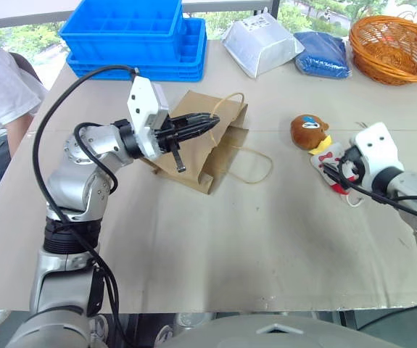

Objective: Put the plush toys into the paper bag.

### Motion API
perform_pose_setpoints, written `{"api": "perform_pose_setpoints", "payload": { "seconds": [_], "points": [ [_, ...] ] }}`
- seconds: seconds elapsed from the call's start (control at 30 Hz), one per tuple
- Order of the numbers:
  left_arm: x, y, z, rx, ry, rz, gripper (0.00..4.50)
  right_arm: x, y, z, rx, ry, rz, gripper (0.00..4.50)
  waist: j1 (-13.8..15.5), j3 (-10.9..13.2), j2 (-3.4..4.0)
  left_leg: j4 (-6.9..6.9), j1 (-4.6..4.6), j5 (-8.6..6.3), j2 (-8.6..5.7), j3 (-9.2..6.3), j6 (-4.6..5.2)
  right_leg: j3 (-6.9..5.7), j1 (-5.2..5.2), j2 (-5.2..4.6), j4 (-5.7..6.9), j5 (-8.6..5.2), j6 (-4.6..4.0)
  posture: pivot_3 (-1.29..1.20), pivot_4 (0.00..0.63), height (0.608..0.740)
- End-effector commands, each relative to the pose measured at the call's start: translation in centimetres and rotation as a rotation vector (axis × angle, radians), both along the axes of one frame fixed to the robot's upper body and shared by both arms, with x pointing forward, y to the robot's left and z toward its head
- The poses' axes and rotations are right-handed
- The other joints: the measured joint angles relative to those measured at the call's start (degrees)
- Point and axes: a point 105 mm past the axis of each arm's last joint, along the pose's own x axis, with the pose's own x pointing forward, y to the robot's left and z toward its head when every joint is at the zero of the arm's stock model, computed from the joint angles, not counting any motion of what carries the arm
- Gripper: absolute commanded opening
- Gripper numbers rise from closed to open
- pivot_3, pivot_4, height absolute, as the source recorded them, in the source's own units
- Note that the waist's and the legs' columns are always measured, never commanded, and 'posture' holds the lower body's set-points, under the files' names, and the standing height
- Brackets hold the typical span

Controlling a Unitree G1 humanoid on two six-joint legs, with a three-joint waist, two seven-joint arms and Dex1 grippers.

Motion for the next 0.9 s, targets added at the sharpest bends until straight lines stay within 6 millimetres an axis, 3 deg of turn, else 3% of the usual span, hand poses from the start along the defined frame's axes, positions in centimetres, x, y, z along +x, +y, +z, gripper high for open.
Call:
{"api": "perform_pose_setpoints", "payload": {
  "seconds": [0.03,0.1,0.23,0.33,0.37,0.43,0.53,0.6,0.73,0.9],
  "points": [
    [-0.2,-0.4,1.3,-0.001,-0.065,-0.010,0.00,0.1,-0.1,-1.2,-0.021,0.019,-0.001,4.12,-0.12,0.00,0.01,0.00,0.02,0.00,0.01,0.00,-0.01,0.01,0.00,0.01,0.02,0.00,0.00,0.00,0.150,0.740],
    [-0.2,-0.4,1.4,-0.004,-0.064,-0.009,0.00,0.2,-0.3,-1.6,-0.038,0.015,-0.002,3.59,-0.05,-0.01,-0.01,0.01,0.02,0.00,0.04,-0.03,0.00,-0.01,0.02,0.03,0.01,0.00,0.00,0.00,0.150,0.740],
    [-0.2,-0.4,1.4,-0.023,-0.050,-0.006,0.00,0.0,-0.2,-0.3,-0.009,-0.054,0.025,1.67,0.16,-0.01,-0.01,0.06,0.01,0.00,0.03,-0.03,0.00,-0.01,0.03,0.02,0.01,0.00,0.01,0.00,0.150,0.740],
    [-0.3,-0.4,1.5,-0.051,-0.045,-0.002,0.00,-0.7,1.2,3.1,0.134,-0.183,0.146,0.48,0.45,-0.01,-0.01,0.08,-0.02,0.00,0.01,-0.06,0.00,-0.02,0.04,0.01,-0.01,0.00,0.02,0.00,0.150,0.740],
    [-0.3,-0.3,1.6,-0.070,-0.027,-0.004,0.00,-1.3,2.6,4.7,0.171,-0.235,0.250,0.02,0.41,-0.01,-0.01,0.08,-0.03,0.00,0.01,-0.06,0.00,-0.02,0.03,0.01,-0.02,0.00,0.02,0.00,0.150,0.740],
    [-0.4,-0.1,1.9,-0.106,0.004,-0.012,0.00,-2.5,5.3,7.3,0.216,-0.315,0.434,0.02,0.03,0.00,0.00,0.08,-0.02,0.00,0.02,-0.06,0.00,-0.01,0.03,0.02,-0.01,0.00,0.02,0.00,0.150,0.740],
    [-0.5,0.0,2.0,-0.138,0.049,-0.030,0.00,-1.8,8.7,9.5,0.165,-0.404,0.571,0.02,-0.74,0.00,0.00,0.08,0.10,-0.11,0.19,0.00,0.19,0.02,0.04,0.18,0.05,0.00,0.02,0.00,0.150,0.740],
    [-0.5,0.0,2.6,-0.170,0.064,-0.045,0.00,-1.0,11.5,8.9,-0.004,-0.424,0.713,0.02,-1.06,0.01,0.00,0.08,0.13,-0.10,0.23,-0.04,0.18,0.00,0.05,0.23,0.10,0.00,0.01,0.00,0.150,0.740],
    [-0.6,-0.4,3.4,-0.196,0.082,-0.076,0.00,1.6,14.7,6.5,-0.259,-0.443,0.881,0.02,-1.19,0.00,-0.03,0.10,0.10,0.07,0.22,-0.09,-0.12,-0.03,0.05,0.27,0.10,0.00,-0.01,0.00,0.150,0.740],
    [-1.1,-1.2,3.4,-0.203,0.103,-0.116,0.00,3.9,20.5,5.6,-0.425,-0.561,1.104,0.02,-1.76,0.00,-0.04,0.10,-0.01,0.10,0.07,0.08,-0.16,0.11,-0.11,0.13,0.04,0.02,0.01,0.00,0.150,0.740]
  ]
}}
